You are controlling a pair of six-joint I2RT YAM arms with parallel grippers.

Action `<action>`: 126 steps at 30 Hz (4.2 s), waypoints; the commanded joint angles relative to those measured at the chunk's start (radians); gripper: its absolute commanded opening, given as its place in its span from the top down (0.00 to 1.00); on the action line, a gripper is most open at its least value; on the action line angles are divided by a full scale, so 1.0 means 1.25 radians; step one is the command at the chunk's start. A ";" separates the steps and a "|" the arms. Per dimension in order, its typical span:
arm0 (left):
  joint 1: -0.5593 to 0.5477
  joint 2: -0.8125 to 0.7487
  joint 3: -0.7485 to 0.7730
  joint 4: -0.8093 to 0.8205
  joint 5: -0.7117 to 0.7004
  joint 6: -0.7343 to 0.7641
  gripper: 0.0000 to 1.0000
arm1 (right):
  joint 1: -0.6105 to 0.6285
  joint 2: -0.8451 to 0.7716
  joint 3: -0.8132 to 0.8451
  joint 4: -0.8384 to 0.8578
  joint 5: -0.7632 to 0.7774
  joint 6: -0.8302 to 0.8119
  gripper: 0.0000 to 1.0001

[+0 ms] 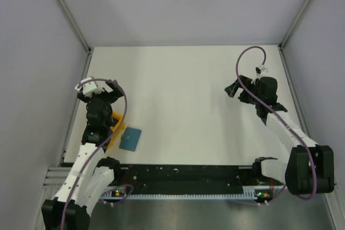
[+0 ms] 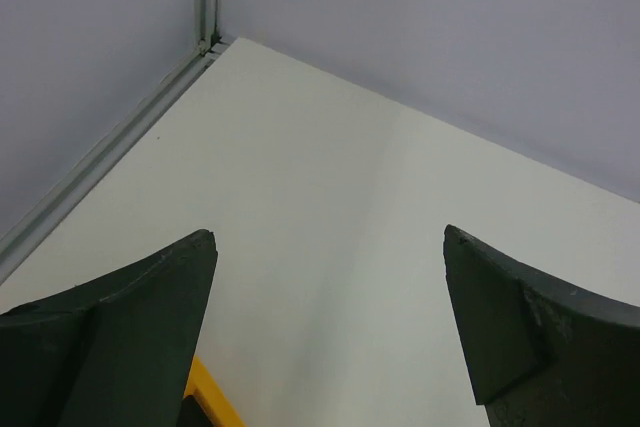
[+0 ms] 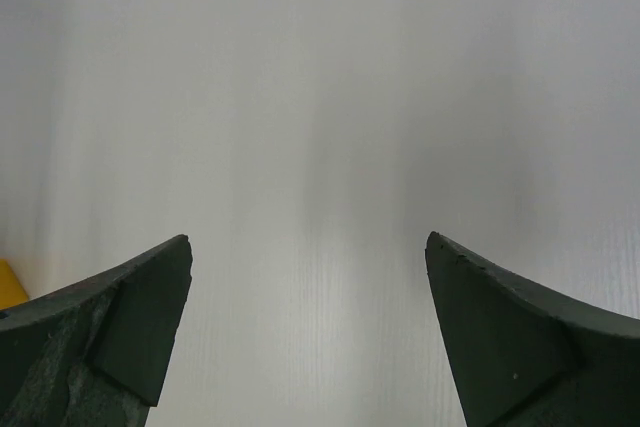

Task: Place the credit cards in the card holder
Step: Move the storage box to the center of the board, then adjust the card holder at the center of the board.

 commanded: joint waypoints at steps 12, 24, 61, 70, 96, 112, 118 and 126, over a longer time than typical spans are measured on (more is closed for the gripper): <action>0.000 0.014 0.136 -0.419 -0.042 -0.302 0.02 | 0.007 0.054 0.103 -0.068 -0.145 0.022 0.01; 0.000 0.133 0.079 -0.413 0.028 -0.347 0.02 | 0.007 0.062 0.113 -0.121 -0.230 0.000 0.01; -0.271 0.818 0.466 -0.080 0.331 -0.528 0.09 | 0.066 -0.040 -0.088 -0.115 -0.019 0.087 0.01; -0.429 1.015 0.663 -0.038 0.336 -0.661 0.09 | 0.065 -0.277 -0.097 -0.261 0.254 0.122 0.01; -0.380 0.466 0.314 -0.357 -0.010 -0.430 0.02 | 0.309 -0.206 0.002 -0.168 0.026 0.077 0.10; -0.217 0.152 0.023 -0.717 -0.146 -0.697 0.02 | 0.794 0.452 0.202 0.243 -0.007 0.448 0.14; -0.105 0.142 -0.007 -0.679 -0.031 -0.639 0.02 | 0.834 0.507 0.217 0.320 0.028 0.517 0.13; -0.086 0.131 -0.154 -0.549 0.164 -0.688 0.02 | 0.851 0.578 0.289 0.251 0.107 0.574 0.15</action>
